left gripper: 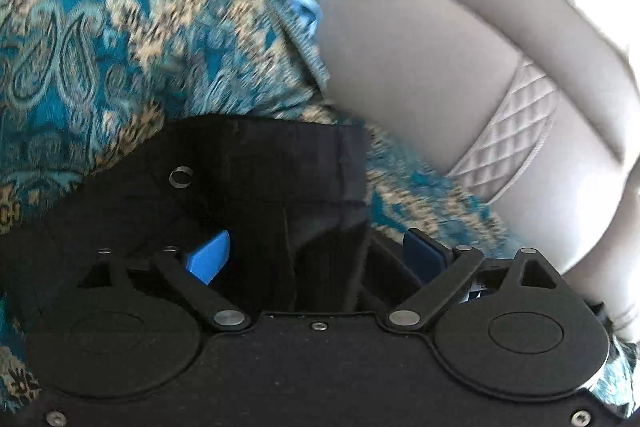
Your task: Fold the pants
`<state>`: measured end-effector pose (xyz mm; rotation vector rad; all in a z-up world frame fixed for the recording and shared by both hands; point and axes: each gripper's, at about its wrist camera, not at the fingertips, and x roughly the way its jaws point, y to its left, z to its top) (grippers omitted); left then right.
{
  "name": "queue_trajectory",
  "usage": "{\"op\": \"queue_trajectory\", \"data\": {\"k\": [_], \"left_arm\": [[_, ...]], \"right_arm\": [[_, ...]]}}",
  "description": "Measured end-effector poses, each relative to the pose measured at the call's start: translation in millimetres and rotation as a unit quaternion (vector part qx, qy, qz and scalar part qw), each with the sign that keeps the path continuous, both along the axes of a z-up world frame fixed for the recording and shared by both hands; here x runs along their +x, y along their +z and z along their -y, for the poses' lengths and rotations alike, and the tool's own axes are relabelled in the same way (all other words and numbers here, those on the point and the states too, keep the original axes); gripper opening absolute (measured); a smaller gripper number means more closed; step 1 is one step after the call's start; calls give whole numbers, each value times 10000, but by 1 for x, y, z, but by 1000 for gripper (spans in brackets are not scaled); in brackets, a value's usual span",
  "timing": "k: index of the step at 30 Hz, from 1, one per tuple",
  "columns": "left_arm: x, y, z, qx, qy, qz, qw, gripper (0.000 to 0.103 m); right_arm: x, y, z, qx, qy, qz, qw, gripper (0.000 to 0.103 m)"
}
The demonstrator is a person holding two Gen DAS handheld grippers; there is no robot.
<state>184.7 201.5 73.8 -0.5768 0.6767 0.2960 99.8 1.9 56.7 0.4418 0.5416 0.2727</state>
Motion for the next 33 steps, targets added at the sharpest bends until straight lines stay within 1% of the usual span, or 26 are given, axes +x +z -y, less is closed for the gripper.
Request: {"op": "queue_trajectory", "data": {"k": [1, 2, 3, 4, 5, 7, 9, 10, 14, 16, 17, 18, 19, 21, 22, 23, 25, 26, 27, 29, 32, 33], "left_arm": [[3, -5, -2, -43, 62, -128, 9999, 91], [5, -9, -3, -77, 104, -228, 9997, 86], [6, -13, -5, -89, 166, -345, 9992, 63], [4, -15, -7, -60, 216, -376, 9990, 30], [-2, -16, -9, -32, 413, -327, 9986, 21], [-16, -13, -14, -27, 634, -109, 9979, 14], [-31, -9, -18, 4, 738, 116, 9972, 14], [-38, -7, -20, -4, 798, 163, 9967, 14], [-71, -6, -35, -234, 1070, 295, 9935, 14], [-88, -8, -45, -375, 1137, 366, 9921, 20], [-94, -11, -50, -455, 1124, 375, 9919, 21], [-100, -15, -55, -538, 1077, 360, 9921, 25], [-105, -20, -59, -584, 1031, 327, 9924, 29], [-117, -27, -61, -566, 930, 319, 9935, 31], [-125, -30, -61, -565, 866, 332, 9941, 37], [-130, -32, -59, -590, 785, 361, 9945, 41], [-141, -37, -58, -780, 560, 493, 9942, 53], [-144, -40, -57, -904, 428, 548, 9935, 56], [-145, -42, -56, -1037, 316, 578, 9924, 58], [-139, -45, -53, -1230, 156, 616, 9904, 60], [-126, -42, -51, -1143, 92, 680, 9911, 67], [-120, -43, -52, -1131, 126, 631, 9915, 70]], "right_arm": [[-5, -1, 1, 6, -10, -28, 10000, 7], [-9, -3, 1, 9, -7, -58, 10000, 7], [-13, -5, 1, 9, -6, -93, 10000, 8], [-15, -7, 2, 10, -16, -130, 9999, 8], [-17, -10, 3, 9, -23, -161, 9999, 8], [-18, -13, 4, 22, -48, -221, 9997, 9], [-19, -16, 5, 38, -59, -239, 9997, 9], [-20, -18, 5, 32, -63, -237, 9997, 10], [-24, -21, 5, -15, -67, -203, 9998, 10], [-26, -23, 5, -20, -59, -232, 9997, 11], [-27, -25, 6, -4, -56, -257, 9997, 11], [-28, -27, 7, 8, -49, -287, 9996, 11], [-29, -28, 7, 2, -55, -312, 9995, 11], [-30, -31, 8, -23, -52, -341, 9994, 11], [-30, -31, 8, -18, -54, -357, 9993, 11], [-31, -32, 9, -12, -53, -364, 9993, 11], [-31, -32, 10, -3, -40, -354, 9994, 11], [-31, -31, 10, 0, -37, -340, 9994, 11], [-32, -30, 10, -1, -33, -322, 9995, 11], [-33, -27, 10, 19, -36, -297, 9996, 11], [-36, -22, 10, 96, -39, -267, 9996, 11], [-38, -19, 11, 126, -38, -250, 9996, 11]]}}
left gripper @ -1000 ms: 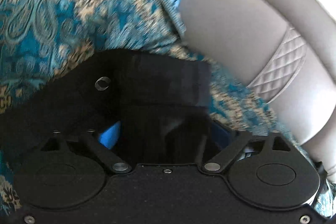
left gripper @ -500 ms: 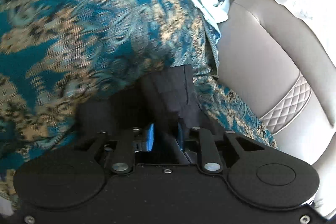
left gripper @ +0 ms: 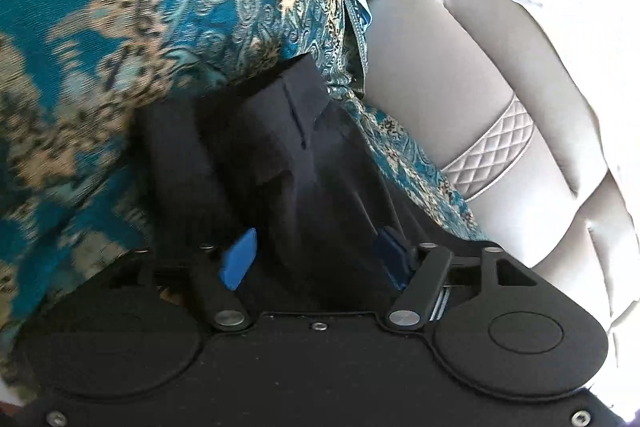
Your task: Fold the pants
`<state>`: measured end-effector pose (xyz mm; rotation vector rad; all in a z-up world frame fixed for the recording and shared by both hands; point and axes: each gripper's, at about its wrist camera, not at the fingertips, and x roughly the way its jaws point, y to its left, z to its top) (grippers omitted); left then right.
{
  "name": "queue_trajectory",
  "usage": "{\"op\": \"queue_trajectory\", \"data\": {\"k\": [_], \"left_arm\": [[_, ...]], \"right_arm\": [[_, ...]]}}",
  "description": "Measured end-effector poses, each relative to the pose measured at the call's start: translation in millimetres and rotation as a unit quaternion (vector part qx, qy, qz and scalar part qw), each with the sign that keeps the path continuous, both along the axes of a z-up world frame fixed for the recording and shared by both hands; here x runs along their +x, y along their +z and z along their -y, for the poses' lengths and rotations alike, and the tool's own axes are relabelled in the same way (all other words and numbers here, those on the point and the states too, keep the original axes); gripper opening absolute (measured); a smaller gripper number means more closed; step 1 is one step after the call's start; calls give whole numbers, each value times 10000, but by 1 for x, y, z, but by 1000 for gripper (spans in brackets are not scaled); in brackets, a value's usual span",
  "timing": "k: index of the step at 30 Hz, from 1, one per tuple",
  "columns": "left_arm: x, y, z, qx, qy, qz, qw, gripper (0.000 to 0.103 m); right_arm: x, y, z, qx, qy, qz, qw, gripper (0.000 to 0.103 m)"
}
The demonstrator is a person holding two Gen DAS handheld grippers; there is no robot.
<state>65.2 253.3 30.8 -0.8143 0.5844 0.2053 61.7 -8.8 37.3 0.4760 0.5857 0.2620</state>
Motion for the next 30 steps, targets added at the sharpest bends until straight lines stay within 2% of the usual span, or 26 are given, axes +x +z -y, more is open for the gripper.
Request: {"op": "queue_trajectory", "data": {"k": [3, 5, 6, 7, 8, 11, 16, 21, 22, 26, 28, 30], "left_arm": [[11, -3, -2, -80, 194, -57, 9998, 71], [17, -2, 0, -35, 251, -101, 9996, 67], [17, -2, 1, 28, 335, -137, 9993, 44], [19, -2, 4, 129, 440, -213, 9987, 12], [20, -2, 6, 251, 520, -316, 9978, 8], [14, -2, 8, 338, 836, -279, 9955, 8], [2, 7, 9, 863, 1280, -134, 9879, 8], [8, 0, 3, 804, 1377, -437, 9862, 8], [9, -3, 1, 768, 1387, -500, 9861, 8], [10, -5, 4, 805, 1364, -553, 9858, 8], [11, -6, 6, 840, 1364, -584, 9854, 8], [12, -6, 7, 872, 1374, -630, 9847, 9]], "right_arm": [[-6, 7, 1, 74, 15, 74, 9999, 11], [-11, 11, 1, 135, 42, 97, 9999, 11], [-12, 11, 1, 160, 45, 92, 9998, 11], [-14, 11, 1, 179, 40, 86, 9998, 11], [-16, 11, 1, 184, 23, 96, 9998, 11], [-21, 6, -1, 102, -77, 79, 9999, 12], [-17, -11, 4, 40, -391, -75, 9992, 17], [0, -17, 25, -218, -916, 3, 9956, 20], [6, -18, 33, -233, -1044, -10, 9943, 24], [26, -18, 69, -253, -1568, 57, 9873, 26], [38, -18, 88, -307, -1838, 61, 9825, 36], [53, -18, 105, -437, -2120, 71, 9763, 36]]}}
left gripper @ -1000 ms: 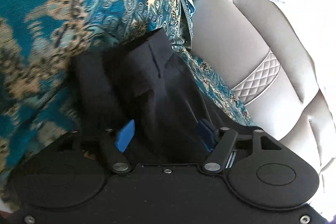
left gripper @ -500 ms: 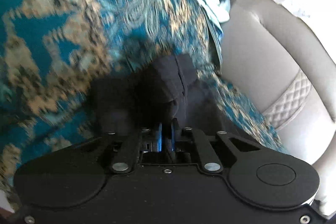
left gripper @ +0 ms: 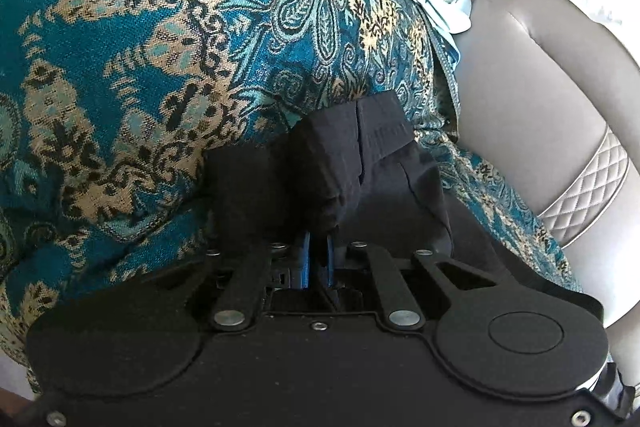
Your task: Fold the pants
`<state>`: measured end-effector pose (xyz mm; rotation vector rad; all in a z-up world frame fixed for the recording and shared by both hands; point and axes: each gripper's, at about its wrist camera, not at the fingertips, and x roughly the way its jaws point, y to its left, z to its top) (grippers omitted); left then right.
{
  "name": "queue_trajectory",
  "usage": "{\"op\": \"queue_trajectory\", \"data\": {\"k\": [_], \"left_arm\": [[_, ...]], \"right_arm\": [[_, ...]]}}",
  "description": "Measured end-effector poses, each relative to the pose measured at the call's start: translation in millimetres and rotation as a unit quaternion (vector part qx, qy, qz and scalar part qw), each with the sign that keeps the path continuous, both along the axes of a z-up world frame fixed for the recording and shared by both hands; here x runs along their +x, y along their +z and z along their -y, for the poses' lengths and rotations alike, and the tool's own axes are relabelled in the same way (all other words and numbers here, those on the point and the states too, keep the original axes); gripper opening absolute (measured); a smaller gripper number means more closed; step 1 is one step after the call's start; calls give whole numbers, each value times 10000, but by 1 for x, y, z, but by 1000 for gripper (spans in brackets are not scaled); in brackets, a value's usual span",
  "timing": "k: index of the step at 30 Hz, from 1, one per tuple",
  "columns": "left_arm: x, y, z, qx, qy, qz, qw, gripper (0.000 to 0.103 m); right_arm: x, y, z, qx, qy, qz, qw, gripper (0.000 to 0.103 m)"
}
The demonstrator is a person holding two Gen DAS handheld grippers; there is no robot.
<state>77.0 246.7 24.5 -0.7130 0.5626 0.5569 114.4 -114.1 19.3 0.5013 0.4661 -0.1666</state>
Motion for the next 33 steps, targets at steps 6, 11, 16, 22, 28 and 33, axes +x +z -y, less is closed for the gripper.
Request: {"op": "queue_trajectory", "data": {"k": [6, 11, 16, 22, 28, 33], "left_arm": [[5, -2, -1, 93, -4, -40, 9999, 9], [7, -2, 2, 239, -6, -87, 9997, 9], [8, -2, 4, 351, -15, -122, 9993, 10], [9, -2, 7, 442, -23, -150, 9989, 10], [6, -4, -3, 36, 62, 13, 10000, 10], [0, -8, -14, -327, 116, 214, 9992, 10]], "right_arm": [[55, 6, 56, -707, -718, -322, 9944, 37], [95, 6, 114, -876, -1391, -830, 9829, 35], [128, 8, 166, -1189, -1577, -1113, 9740, 29], [170, 9, 208, -1472, -1511, -1316, 9686, 30], [196, 11, 246, -1436, -1613, -1353, 9670, 29], [208, 12, 278, -1158, -1686, -1319, 9699, 29]]}}
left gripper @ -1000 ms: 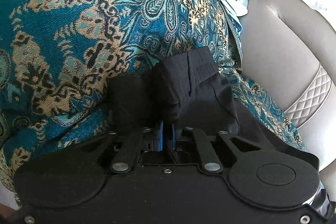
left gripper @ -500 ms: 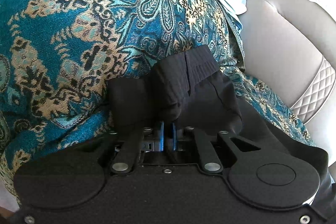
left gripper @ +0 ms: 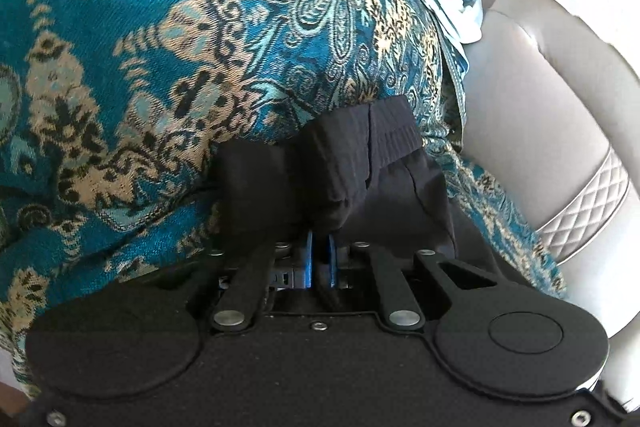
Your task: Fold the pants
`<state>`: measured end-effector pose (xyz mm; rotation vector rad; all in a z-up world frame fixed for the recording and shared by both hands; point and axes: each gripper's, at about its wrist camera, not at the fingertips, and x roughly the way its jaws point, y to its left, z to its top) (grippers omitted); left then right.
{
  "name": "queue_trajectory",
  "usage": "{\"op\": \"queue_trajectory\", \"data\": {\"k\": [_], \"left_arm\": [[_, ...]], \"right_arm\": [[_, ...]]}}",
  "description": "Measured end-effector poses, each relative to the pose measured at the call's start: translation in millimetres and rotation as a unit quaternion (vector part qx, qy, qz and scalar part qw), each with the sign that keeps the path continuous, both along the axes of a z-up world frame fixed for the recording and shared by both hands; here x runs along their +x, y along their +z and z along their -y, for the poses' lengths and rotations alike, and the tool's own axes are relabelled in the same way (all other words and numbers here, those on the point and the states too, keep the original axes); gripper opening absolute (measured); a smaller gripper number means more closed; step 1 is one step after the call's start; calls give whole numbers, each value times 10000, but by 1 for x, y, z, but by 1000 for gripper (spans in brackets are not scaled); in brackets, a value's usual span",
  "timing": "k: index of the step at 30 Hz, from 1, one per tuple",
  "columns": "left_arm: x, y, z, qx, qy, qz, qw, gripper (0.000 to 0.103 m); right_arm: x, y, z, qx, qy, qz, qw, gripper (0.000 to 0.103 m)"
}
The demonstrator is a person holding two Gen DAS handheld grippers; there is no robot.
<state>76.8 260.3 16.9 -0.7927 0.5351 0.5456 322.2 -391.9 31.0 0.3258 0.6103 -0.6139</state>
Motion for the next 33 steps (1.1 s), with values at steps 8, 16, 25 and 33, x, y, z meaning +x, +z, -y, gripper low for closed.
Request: {"op": "queue_trajectory", "data": {"k": [8, 16, 25, 33], "left_arm": [[-2, -3, -8, -253, 6, 98, 9996, 10], [10, 8, 8, 294, 25, -269, 9992, 8], [-10, 28, 8, 708, 52, -60, 9975, 8], [-5, 15, 1, 601, -93, -351, 9975, 8]], "right_arm": [[20, -5, 30, 314, 94, 73, 9994, 8], [-21, 25, 54, 394, -275, 334, 9983, 3], [-165, 35, 90, 805, -647, 651, 9925, 4], [-256, 6, 128, 1239, -968, 694, 9851, 5]]}}
